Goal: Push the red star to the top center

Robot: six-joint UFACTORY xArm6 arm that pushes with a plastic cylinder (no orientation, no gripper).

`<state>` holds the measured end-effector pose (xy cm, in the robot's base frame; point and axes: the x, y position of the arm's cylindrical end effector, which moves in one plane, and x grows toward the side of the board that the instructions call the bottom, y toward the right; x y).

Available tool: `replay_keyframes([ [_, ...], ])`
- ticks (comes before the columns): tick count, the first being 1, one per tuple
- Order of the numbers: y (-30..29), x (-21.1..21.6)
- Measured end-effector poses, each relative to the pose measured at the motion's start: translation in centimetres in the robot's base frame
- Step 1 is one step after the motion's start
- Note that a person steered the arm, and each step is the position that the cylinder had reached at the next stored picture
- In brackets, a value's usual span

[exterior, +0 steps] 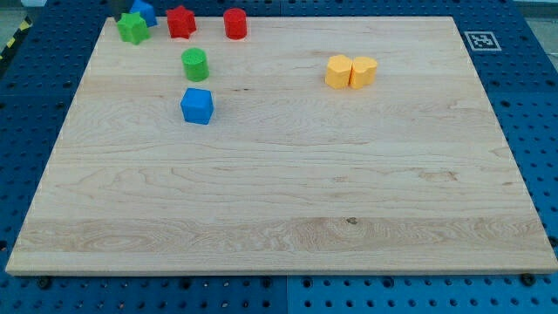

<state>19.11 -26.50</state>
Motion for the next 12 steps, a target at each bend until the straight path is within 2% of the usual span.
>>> replay_keyframes([
  [9,7.4,0.1],
  [12,8.5,2.1],
])
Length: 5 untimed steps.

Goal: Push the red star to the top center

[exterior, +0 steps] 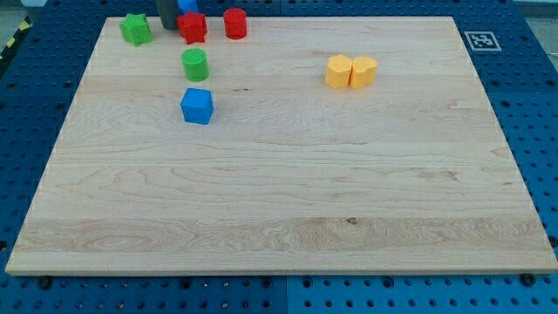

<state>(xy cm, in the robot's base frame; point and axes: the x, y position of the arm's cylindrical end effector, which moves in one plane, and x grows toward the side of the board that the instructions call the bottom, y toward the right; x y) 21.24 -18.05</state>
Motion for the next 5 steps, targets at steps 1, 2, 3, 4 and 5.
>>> replay_keyframes([
  [1,1.2,0.5],
  [2,3.5,1.1],
  [3,6.3,2.1],
  [4,8.9,3.3],
  [5,9.7,4.3],
])
